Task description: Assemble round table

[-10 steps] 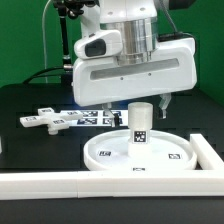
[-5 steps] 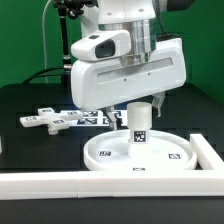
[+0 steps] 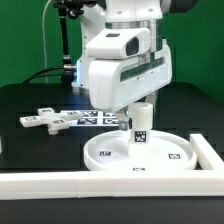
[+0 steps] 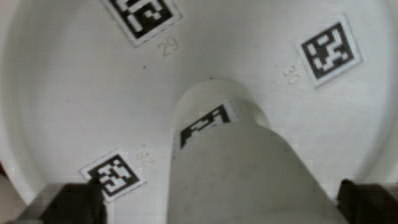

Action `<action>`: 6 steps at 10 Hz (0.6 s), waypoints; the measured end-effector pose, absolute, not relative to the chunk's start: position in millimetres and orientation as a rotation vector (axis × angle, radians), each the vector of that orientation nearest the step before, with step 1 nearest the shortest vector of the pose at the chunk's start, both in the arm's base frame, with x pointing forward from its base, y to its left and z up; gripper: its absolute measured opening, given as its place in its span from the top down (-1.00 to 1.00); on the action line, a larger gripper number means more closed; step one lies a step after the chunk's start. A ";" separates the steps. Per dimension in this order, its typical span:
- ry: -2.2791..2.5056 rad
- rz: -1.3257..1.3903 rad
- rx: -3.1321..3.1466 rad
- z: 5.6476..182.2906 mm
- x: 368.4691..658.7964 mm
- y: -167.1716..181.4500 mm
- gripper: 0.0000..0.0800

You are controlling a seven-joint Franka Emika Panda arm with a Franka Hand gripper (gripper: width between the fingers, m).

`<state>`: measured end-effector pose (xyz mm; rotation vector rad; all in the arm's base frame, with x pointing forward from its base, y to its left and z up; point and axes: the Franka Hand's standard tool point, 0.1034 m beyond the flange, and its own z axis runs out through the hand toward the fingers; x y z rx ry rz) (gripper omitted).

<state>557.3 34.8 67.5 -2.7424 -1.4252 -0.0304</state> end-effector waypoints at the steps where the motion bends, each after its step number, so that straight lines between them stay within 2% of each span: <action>1: -1.564 -0.029 -2.676 67.5 555.5 36.5 -0.62; 6: -2.040 0.011 -2.385 66.3 552.7 43.4 -0.62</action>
Offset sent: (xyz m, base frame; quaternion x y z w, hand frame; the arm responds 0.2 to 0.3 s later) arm -0.0003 0.0127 0.0034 -0.0026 -0.0181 -0.2594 0.9656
